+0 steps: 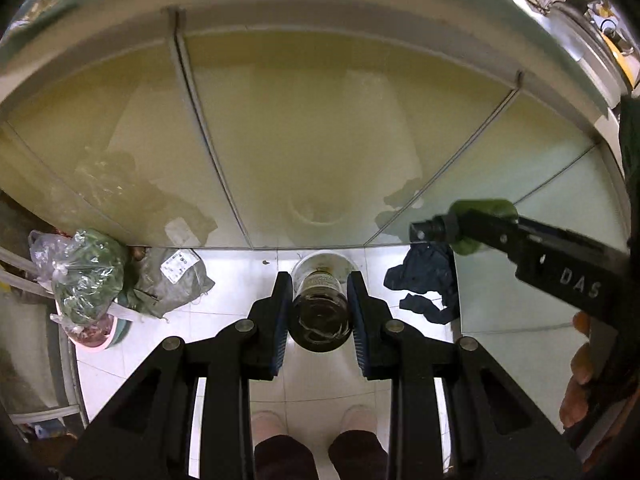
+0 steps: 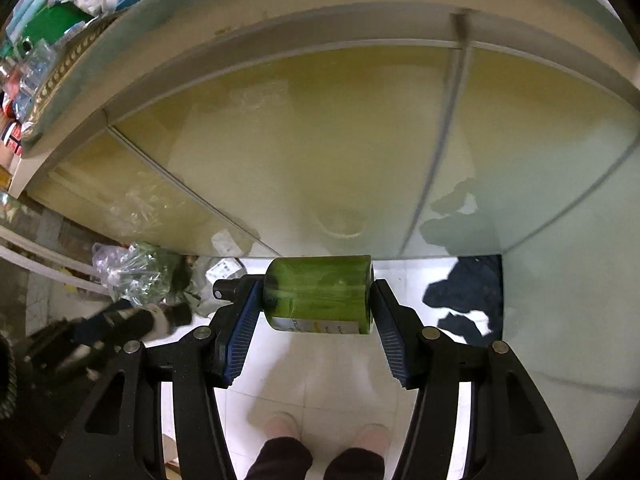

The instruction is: Collect trash

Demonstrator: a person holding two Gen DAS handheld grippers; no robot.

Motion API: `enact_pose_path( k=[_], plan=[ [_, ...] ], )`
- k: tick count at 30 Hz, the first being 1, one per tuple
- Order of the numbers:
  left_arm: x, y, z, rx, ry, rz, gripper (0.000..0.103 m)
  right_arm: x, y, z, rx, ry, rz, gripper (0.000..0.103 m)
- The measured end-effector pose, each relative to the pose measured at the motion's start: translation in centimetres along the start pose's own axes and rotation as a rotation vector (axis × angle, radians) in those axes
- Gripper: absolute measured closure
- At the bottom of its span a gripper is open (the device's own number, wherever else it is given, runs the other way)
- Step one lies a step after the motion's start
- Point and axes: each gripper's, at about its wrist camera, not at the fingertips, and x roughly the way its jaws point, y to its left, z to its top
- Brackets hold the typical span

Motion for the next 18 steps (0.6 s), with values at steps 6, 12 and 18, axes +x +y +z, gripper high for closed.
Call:
enact_pose_path(
  k=[6, 12, 18],
  plan=[
    [2.1, -1.1, 1.3, 0.021, 0.005, -0.018, 0.076, 0.7, -1.0, 0.7, 0.012, -0.006, 0.012, 0.035],
    [2.6, -3.3, 2.9, 0.06, -0.007, -0.014, 0.075, -0.2, -2.4, 1.2, 0.031, -0.019, -0.013, 0.035],
    [1.8, -4.3, 3.7, 0.07, 0.008, 0.014, 0.062, -2.2, -3.1, 1.5, 0.031, -0.045, -0.038, 0.035]
  ],
)
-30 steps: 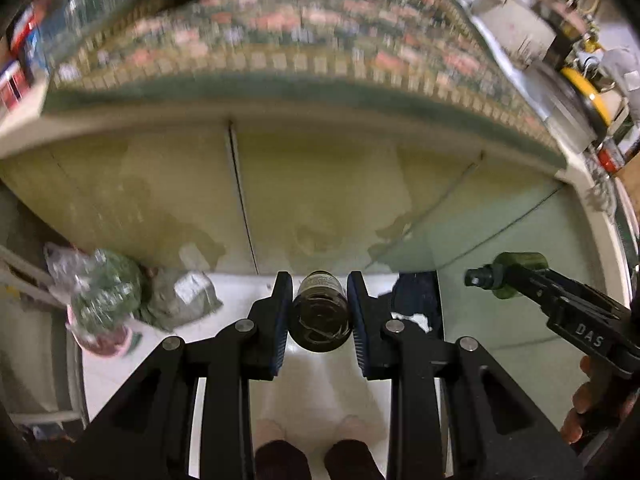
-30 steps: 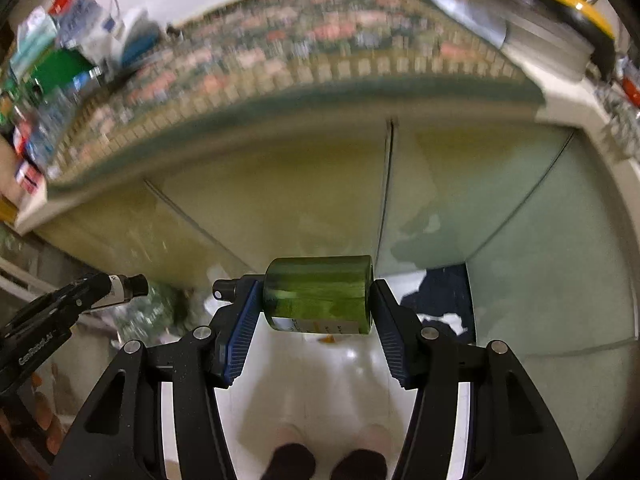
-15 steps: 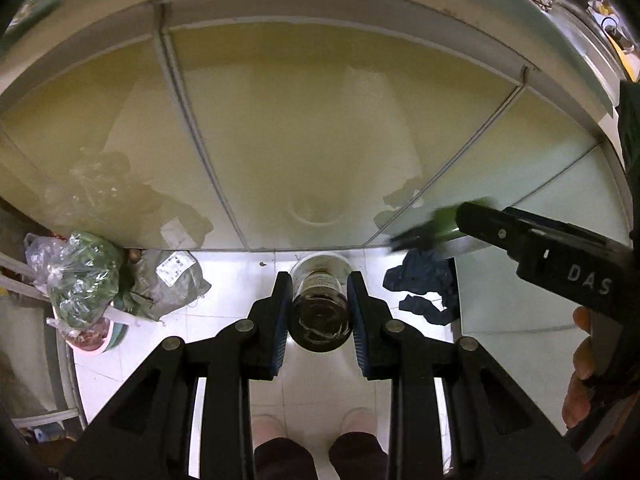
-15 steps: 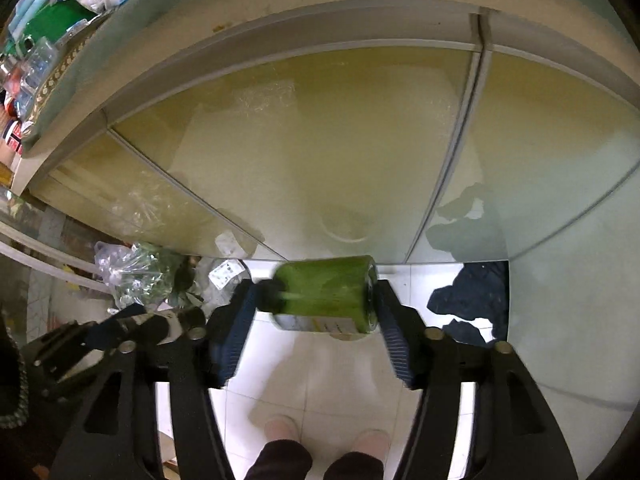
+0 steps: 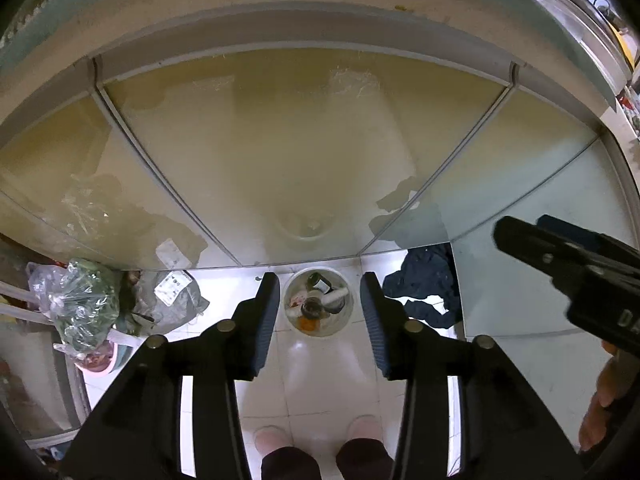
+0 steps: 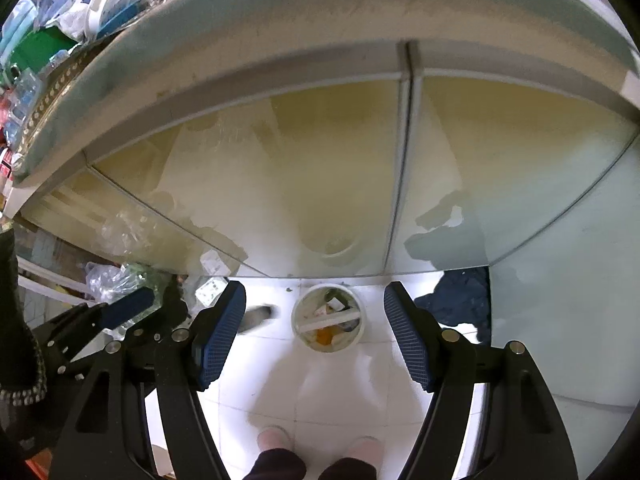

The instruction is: Collect trash

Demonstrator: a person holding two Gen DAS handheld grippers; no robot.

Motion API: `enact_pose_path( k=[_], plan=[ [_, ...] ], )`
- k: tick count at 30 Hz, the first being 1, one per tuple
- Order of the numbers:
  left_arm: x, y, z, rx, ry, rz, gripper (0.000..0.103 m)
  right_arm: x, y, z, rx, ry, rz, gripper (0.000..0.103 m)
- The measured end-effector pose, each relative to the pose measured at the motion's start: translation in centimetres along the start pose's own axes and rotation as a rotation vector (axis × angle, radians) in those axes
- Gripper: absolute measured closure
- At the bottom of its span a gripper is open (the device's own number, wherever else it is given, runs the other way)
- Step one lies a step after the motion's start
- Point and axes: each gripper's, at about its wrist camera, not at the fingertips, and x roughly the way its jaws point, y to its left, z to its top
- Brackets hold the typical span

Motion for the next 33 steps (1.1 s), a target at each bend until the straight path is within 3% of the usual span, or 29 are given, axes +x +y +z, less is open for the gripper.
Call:
enact_pose_path(
  k=[4, 9, 16, 25, 31, 33],
  plan=[
    [-2.2, -0.3, 0.1, -0.006, -0.006, 0.012, 0.062, -2.2, -0.2, 0.4, -0.014, -0.021, 0.0, 0.035],
    [-9.3, -0.5, 0.2, -0.023, -0.078, 0.024, 0.062, -7.4, 0.6, 0.8, -0.044, -0.079, 0.007, 0.035],
    [-22.9, -1.1, -0.1, -0.046, -0.273, 0.026, 0.059, -19.0, 2.7, 1.0, -0.125, -0.242, 0.031, 0.035],
    [-41.0, -1.9, -3.3, 0.022, -0.581, -0.054, 0.051, -34.9, 6.4, -2.0, -0.191, -0.562, 0.057, 0.035],
    [-48.5, -1.2, -7.7, 0.063, -0.711, -0.08, 0.038, -41.0, 9.6, -6.3, -0.203, -0.702, 0.055, 0.034],
    [-50.3, -0.7, -9.3, 0.077, -0.739, -0.077, 0.031, -42.5, 10.4, -7.8, -0.209, -0.733, 0.048, 0.03]
  ],
)
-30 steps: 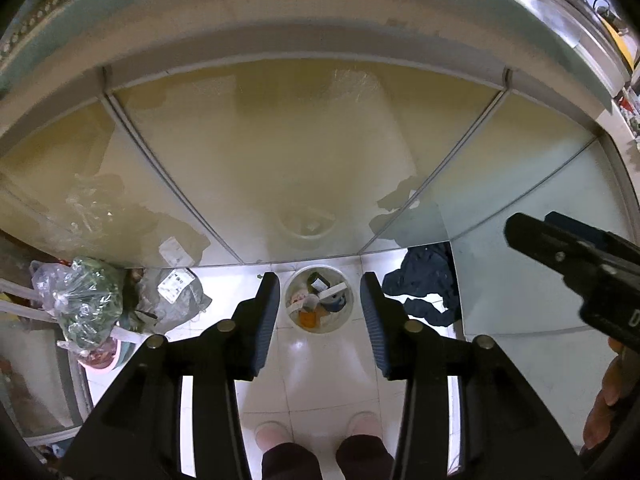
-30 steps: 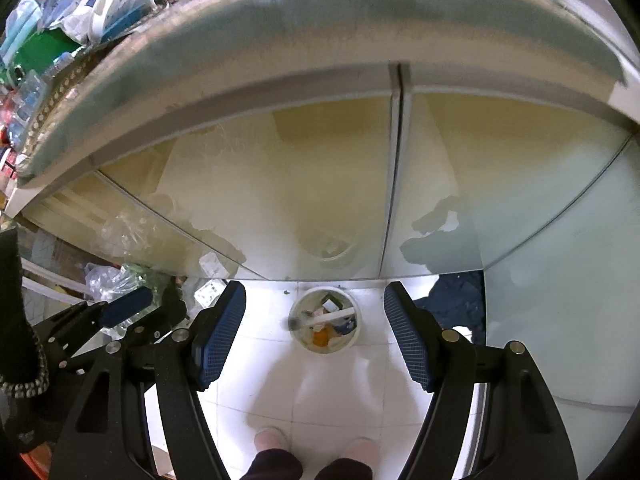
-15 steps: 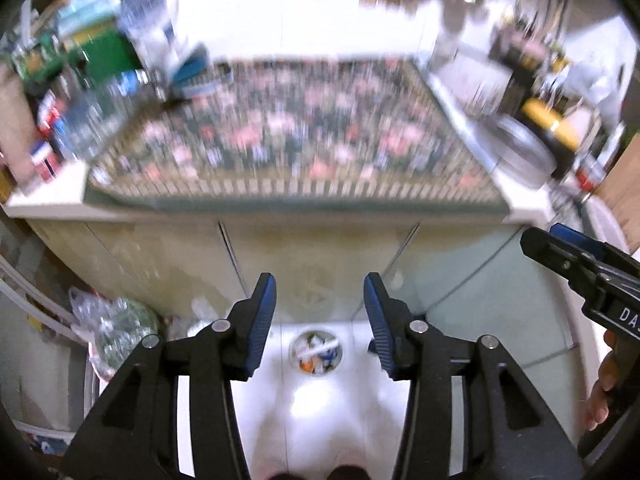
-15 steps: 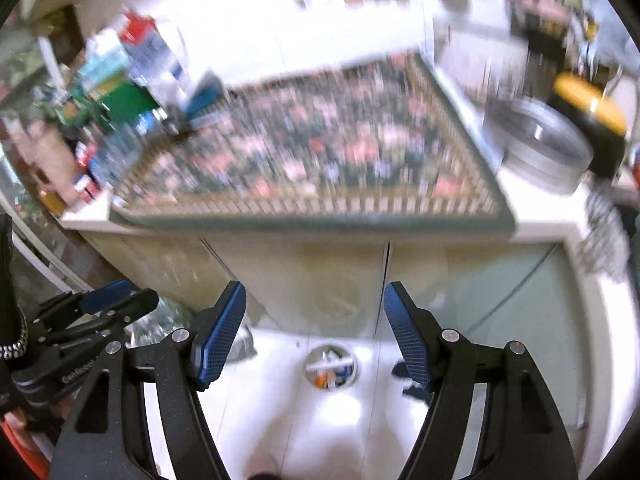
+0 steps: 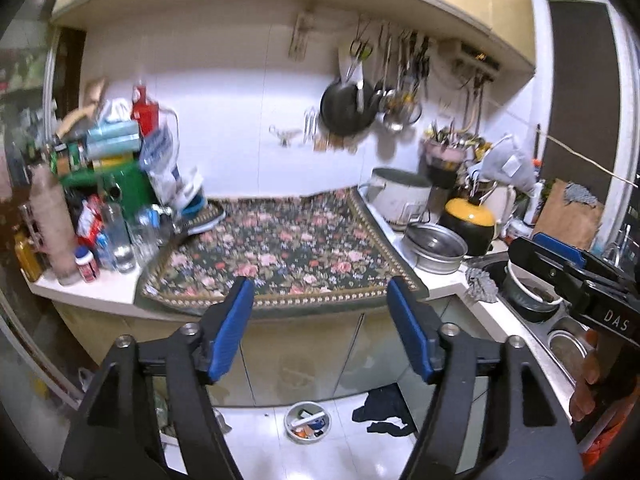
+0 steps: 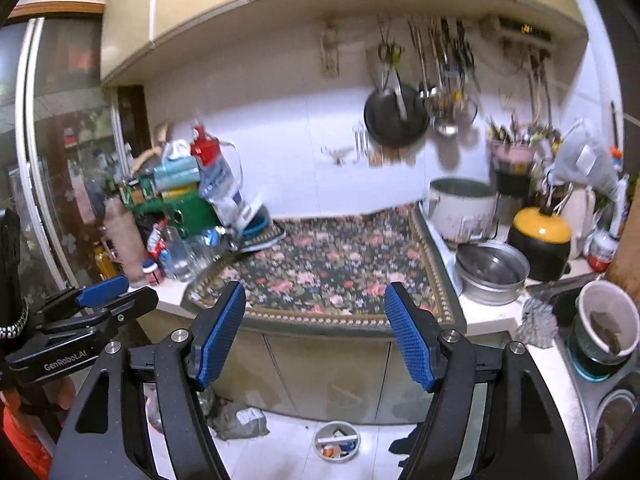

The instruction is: Collect trash

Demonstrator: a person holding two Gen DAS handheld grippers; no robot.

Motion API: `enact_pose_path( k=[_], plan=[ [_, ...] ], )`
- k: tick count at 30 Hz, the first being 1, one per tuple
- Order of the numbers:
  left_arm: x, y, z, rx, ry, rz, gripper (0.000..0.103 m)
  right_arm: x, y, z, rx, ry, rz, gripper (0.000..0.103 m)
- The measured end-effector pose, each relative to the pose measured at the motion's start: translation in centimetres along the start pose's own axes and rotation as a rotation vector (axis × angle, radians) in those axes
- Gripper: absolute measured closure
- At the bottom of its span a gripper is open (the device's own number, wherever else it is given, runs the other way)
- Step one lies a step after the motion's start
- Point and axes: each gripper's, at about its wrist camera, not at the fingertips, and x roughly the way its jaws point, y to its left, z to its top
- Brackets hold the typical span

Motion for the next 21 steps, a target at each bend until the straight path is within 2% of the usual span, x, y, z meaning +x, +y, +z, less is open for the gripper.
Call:
enact_pose_path(
  k=[1, 3, 7, 14, 21],
  plan=[
    [-1.2, 0.1, 0.0, 0.01, -0.01, 0.004, 0.028, -0.9, 0.5, 0.0, -0.002, -0.013, -0.007, 0.025],
    [-3.0, 0.3, -0.4, 0.015, -0.024, 0.011, 0.013, -2.1, 1.3, -0.3, 0.0, -0.031, -0.016, 0.019],
    [-5.8, 0.9, -1.1, 0.001, -0.046, 0.006, 0.009, -3.9, 2.8, -0.8, 0.002, -0.04, -0.029, 0.001],
    [-8.8, 1.3, -2.6, -0.003, -0.052, 0.02, 0.009, -5.9, 4.4, -1.8, -0.01, -0.031, -0.049, 0.0],
    [-9.8, 1.1, -3.5, -0.011, -0.047, 0.022, 0.009, -7.0, 5.6, -2.7, -0.037, -0.025, -0.053, 0.0]
  ],
)
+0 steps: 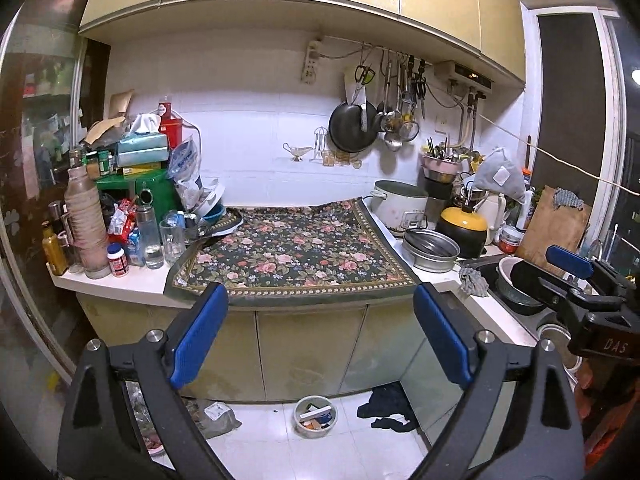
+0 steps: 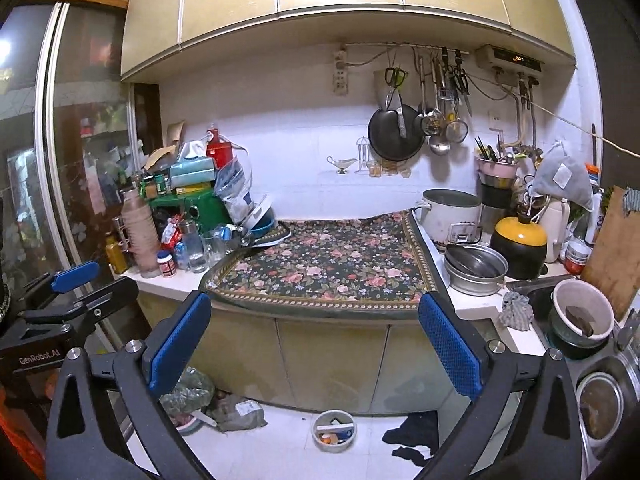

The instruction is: Collect trash

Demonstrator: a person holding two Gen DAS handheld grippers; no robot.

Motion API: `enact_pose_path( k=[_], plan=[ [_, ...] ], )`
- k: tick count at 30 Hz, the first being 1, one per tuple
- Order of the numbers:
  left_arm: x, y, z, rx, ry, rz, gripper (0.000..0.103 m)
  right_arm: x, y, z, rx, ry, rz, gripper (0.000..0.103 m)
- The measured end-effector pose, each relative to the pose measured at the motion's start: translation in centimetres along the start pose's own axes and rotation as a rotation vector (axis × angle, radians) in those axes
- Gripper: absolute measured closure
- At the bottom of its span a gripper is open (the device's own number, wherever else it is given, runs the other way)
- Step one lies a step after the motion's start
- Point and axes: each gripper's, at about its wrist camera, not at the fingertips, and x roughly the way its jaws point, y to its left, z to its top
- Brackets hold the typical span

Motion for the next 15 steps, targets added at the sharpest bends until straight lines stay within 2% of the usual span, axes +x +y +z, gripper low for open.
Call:
enact_pose_path(
  k=[15],
  plan=[
    [-0.31, -0.19, -0.71, 0.012, 0.016, -0.02, 0.009, -0.89, 0.4, -0.66, 0.024, 0.017, -0.013, 0.0]
  ],
)
